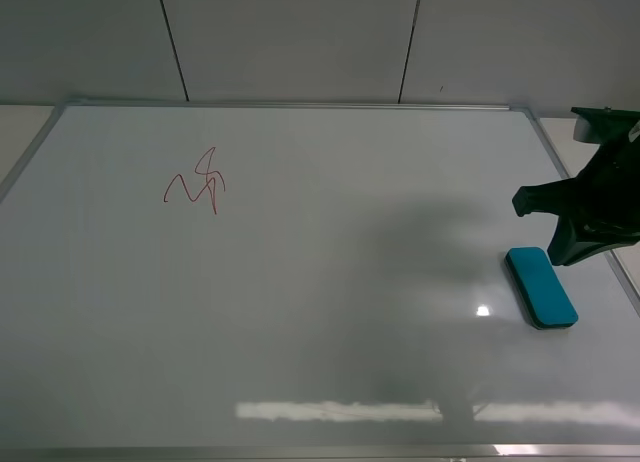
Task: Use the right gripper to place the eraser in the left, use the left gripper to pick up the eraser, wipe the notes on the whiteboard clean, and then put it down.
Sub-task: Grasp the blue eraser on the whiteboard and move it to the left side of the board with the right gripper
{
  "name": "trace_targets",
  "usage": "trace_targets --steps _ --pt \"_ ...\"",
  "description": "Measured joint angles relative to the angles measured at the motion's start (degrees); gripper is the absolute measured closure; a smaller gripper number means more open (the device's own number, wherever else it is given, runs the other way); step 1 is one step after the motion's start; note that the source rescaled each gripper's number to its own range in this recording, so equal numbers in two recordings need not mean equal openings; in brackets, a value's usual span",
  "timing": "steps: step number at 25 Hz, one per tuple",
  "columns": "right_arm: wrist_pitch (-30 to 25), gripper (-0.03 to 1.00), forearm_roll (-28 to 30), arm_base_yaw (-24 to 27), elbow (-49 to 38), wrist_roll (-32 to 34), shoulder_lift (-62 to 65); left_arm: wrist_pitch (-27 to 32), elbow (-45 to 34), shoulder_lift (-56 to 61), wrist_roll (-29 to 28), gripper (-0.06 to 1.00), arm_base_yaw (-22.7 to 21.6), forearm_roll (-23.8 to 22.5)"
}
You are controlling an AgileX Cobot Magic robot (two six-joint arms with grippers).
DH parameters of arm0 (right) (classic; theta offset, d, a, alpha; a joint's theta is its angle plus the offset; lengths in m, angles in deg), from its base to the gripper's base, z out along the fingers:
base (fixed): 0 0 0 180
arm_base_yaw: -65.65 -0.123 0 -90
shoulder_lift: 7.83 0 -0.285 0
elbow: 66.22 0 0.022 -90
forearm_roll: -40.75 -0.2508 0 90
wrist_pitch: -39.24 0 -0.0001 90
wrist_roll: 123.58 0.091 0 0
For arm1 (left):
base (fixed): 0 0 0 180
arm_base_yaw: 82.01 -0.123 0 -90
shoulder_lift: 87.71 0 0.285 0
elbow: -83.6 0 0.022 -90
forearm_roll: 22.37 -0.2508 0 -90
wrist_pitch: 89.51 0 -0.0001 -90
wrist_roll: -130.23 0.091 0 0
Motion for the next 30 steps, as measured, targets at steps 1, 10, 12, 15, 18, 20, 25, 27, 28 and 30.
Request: trace_targets --steps 1,10,12,15,18,20,25,27,28,30 --pt "0.0 0.96 0.5 0.0 0.0 0.4 0.0 0.0 0.0 0.0 0.0 -0.06 0.0 0.0" --pt "-0.1 0.97 5.7 0.0 0.0 5.3 0.0 0.0 0.0 0.0 0.0 -0.06 0.0 0.0" --pt "-0.2 0.97 6.6 0.0 0.0 5.9 -0.1 0.0 0.0 0.0 0.0 -0.06 0.0 0.0" --pt "-0.3 0.97 8.1 0.0 0.0 7.3 -0.9 0.0 0.0 0.0 0.0 -0.06 0.0 0.0" --pt "0.8 0.97 8.2 0.0 0.0 7.8 -3.6 0.0 0.0 0.0 0.0 -0.06 0.0 0.0" --pt "2.5 0.97 8.2 0.0 0.0 7.9 -5.8 0.0 0.0 0.0 0.0 -0.06 0.0 0.0" --pt "4.9 0.97 9.1 0.0 0.0 7.9 -10.5 0.0 0.0 0.0 0.0 -0.06 0.0 0.0" --pt "5.1 0.97 10.8 0.0 0.0 8.3 -12.8 0.0 0.0 0.0 0.0 -0.06 0.0 0.0" --pt "5.6 0.97 11.4 0.0 0.0 8.6 -13.9 0.0 0.0 0.0 0.0 -0.06 0.0 0.0" --pt "7.4 0.97 13.2 0.0 0.0 9.8 -16.7 0.0 0.0 0.0 0.0 -0.06 0.0 0.0"
